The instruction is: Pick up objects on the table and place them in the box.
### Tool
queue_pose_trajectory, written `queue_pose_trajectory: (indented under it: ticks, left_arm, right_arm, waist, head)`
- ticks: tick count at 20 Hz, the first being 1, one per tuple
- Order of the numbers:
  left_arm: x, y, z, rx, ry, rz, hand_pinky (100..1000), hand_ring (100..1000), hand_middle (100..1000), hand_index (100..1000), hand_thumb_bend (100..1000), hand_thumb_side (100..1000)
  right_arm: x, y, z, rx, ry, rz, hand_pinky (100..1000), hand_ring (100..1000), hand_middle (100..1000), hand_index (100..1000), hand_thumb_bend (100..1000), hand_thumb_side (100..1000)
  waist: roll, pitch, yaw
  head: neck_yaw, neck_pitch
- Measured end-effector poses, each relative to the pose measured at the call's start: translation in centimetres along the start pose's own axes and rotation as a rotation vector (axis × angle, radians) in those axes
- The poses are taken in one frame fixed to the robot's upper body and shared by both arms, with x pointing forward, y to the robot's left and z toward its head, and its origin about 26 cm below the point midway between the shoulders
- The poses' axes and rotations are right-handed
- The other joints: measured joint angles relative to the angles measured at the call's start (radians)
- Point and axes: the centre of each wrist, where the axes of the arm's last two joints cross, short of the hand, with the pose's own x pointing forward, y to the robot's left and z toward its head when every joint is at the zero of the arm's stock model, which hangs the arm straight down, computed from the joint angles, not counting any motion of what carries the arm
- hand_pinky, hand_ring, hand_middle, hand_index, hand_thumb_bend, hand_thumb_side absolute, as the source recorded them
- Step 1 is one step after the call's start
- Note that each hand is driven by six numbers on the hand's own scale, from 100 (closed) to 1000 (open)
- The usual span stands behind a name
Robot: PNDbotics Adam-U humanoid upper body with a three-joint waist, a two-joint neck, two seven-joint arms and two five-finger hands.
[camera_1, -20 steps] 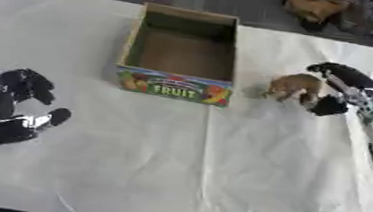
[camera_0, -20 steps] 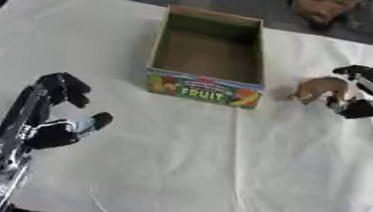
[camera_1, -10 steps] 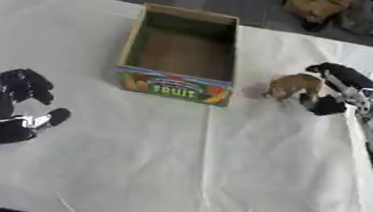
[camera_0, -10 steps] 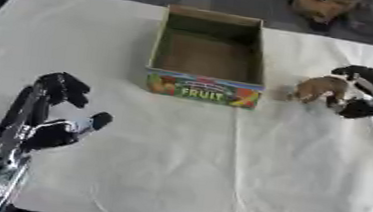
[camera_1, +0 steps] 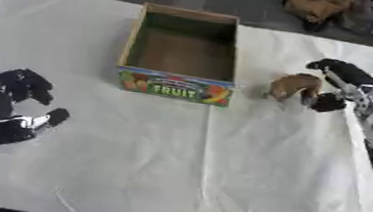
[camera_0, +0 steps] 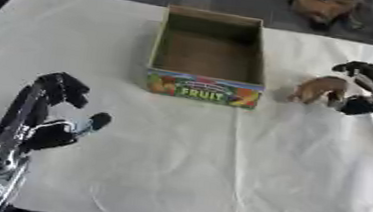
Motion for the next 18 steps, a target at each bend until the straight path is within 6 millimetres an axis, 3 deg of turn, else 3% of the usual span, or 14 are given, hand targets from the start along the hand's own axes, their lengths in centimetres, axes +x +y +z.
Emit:
queue_pose_trajectory:
  ticks: [14, 18]
  left_arm:
    - [0.01, -0.02, 0.00, -0.003, -0.002, 0.000, 529, 516, 524, 580, 765, 301]
    - [0.01, -0.03, 0.00, -0.005, -0.004, 0.001, 529, 515, 524, 580, 764, 301]
  right_arm:
    - [0.74, 0.69, -0.64, 0.014, -0.015, -0.001, 840, 858, 821, 897, 111, 217]
    - [1.08, 0.81, -0.81, 0.011, -0.026, 0.002, 820, 827, 750, 843, 100, 177]
  waist:
    - [0.002, 0.001, 0.007]
    - [0.003, 0.001, 0.008]
  head:
    - [-0.004, 0.000]
    - [-0.005, 0.000]
